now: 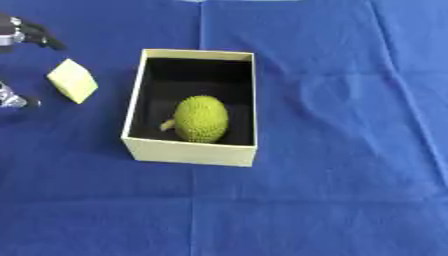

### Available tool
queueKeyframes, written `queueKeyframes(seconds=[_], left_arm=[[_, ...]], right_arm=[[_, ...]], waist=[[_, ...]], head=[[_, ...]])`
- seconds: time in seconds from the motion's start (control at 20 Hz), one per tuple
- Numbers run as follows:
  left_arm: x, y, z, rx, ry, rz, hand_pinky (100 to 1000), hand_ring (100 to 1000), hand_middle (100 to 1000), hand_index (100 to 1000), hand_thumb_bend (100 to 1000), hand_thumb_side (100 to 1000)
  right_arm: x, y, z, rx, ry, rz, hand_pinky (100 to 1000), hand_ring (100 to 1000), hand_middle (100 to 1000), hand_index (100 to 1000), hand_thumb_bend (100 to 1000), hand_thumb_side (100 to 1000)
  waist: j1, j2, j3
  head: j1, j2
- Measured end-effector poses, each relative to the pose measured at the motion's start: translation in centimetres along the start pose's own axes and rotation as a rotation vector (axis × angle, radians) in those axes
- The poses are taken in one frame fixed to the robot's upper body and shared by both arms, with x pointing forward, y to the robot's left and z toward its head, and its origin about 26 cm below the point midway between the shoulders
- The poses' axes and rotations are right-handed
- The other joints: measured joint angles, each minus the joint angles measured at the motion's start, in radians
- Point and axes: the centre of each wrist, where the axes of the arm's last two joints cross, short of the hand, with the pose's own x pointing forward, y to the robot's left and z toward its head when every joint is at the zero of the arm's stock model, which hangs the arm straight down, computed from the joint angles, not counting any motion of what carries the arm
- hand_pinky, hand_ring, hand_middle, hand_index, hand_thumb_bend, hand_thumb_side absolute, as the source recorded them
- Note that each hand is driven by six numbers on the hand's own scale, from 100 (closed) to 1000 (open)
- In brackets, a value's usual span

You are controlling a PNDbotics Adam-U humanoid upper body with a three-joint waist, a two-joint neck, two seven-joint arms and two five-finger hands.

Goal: Pick up objects on the table and place them in the box.

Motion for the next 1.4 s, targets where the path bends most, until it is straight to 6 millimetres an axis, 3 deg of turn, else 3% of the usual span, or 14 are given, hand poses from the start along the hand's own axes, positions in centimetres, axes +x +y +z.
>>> queueKeyframes(seconds=[0.65,1.4], left_arm=[[-0.8,-1.0,-2.2,-0.047,0.049,0.036,909,874,839,929,459,100],[-0.9,-0.4,-2.6,-0.029,0.088,-0.009,891,855,831,916,534,100]], right_arm=[[-0.1,0.4,0.1,-0.001,0.030,-0.028,859,734,567,789,100,625],[-0.3,0.8,0.5,0.018,0.066,-0.058,855,720,551,780,100,661]], waist=[[0.007,0.019,-0.012],[0.014,0.032,-0.021]], head=[[0.015,-0.010],[0.026,-0.023]])
